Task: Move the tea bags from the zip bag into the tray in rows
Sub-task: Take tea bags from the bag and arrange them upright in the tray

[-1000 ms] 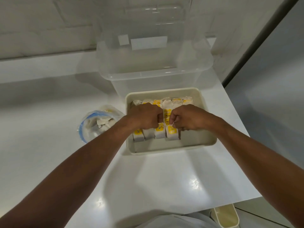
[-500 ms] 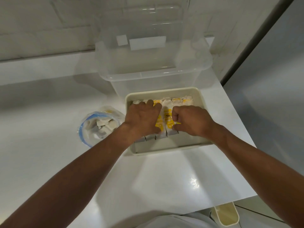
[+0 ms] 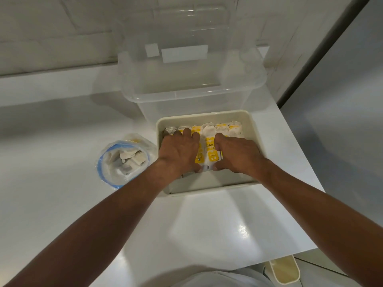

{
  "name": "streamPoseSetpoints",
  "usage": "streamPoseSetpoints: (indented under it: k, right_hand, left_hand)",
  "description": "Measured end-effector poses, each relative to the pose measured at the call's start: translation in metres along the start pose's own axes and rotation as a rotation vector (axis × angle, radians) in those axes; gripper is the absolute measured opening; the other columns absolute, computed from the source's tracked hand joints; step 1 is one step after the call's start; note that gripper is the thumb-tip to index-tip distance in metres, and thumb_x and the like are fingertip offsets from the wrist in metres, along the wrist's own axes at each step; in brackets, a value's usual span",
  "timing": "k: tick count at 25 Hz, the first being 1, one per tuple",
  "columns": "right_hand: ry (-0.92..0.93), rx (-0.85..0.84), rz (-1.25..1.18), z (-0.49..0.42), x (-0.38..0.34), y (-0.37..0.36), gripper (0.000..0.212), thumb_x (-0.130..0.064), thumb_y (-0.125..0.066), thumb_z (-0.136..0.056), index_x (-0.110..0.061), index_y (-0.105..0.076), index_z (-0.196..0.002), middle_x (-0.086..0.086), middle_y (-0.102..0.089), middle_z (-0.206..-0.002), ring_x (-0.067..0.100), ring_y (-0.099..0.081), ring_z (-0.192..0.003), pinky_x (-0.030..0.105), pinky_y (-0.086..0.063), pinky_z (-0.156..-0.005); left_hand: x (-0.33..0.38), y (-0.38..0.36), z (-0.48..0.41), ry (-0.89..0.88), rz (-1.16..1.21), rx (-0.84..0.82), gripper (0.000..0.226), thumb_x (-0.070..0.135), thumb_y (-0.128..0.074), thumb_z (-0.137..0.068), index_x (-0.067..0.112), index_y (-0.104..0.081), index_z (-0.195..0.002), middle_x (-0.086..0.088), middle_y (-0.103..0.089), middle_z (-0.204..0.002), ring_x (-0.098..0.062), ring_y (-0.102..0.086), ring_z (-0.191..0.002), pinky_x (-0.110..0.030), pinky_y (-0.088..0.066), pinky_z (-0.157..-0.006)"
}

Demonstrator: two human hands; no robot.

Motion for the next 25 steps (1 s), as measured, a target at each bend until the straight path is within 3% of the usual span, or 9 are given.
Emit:
streamPoseSetpoints:
  k: [5,10,15,20,25]
  right_hand:
    - [0.068,0.018,-0.238,0.004,0.002,0.014,0.05,-0.058,-0.074,-0.072,-0.034,-0.039,-0.097,-0.01,-0.062,-0.088,0.017,-0.061,-0.08,0.039,-0.052,-0.072]
    - [0.199,0.09,-0.529,0.02,-0.016,0.039,0.027,-0.048,-0.074,-0.079,-0.031,-0.055,-0.089,-0.013,-0.067,-0.077,0.004,-0.06,-0.069,0.036,-0.052,-0.072]
    - [0.24,0.118,-0.571,0.029,-0.057,0.049,0.018,-0.04,-0.076,-0.082,-0.028,-0.063,-0.083,-0.009,-0.068,-0.076,-0.001,-0.057,-0.061,0.02,-0.041,-0.061]
    - [0.267,0.102,-0.557,0.032,-0.112,0.043,0.016,-0.037,-0.076,-0.082,-0.027,-0.064,-0.083,-0.012,-0.065,-0.077,-0.004,-0.055,-0.061,0.011,-0.036,-0.058]
    - [0.282,0.072,-0.468,0.02,-0.169,0.03,0.015,-0.041,-0.074,-0.082,-0.029,-0.064,-0.085,-0.013,-0.067,-0.077,-0.004,-0.057,-0.062,0.019,-0.043,-0.061]
  left_hand:
    - [-0.009,0.017,0.013,0.005,0.124,0.075,0.081,0.078,-0.065,-0.068,0.022,-0.046,-0.124,0.001,-0.057,-0.116,-0.025,-0.061,-0.105,-0.034,-0.042,-0.073]
    - [-0.044,0.039,0.04,0.084,0.503,0.096,0.06,0.077,-0.068,-0.067,0.038,-0.05,-0.109,0.016,-0.06,-0.103,-0.014,-0.059,-0.096,-0.029,-0.037,-0.069]
    - [-0.086,0.04,0.071,0.14,0.645,0.116,0.054,0.08,-0.066,-0.067,0.041,-0.06,-0.104,0.022,-0.063,-0.094,-0.006,-0.057,-0.088,-0.028,-0.042,-0.07]
    - [-0.142,0.01,0.099,0.205,0.689,0.086,0.038,0.073,-0.069,-0.072,0.04,-0.063,-0.089,0.025,-0.066,-0.091,-0.004,-0.06,-0.085,-0.028,-0.047,-0.07]
    - [-0.186,-0.024,0.114,0.191,0.766,0.015,0.02,0.055,-0.075,-0.076,0.04,-0.066,-0.087,0.026,-0.066,-0.089,-0.004,-0.061,-0.089,-0.029,-0.047,-0.071]
Point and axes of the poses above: each hand's wrist, its own z-axis away from the middle knuckle, its own y-axis out of the back of the hand, x = y × z, the point moved 4 cm from there along -z, towards the middle knuckle
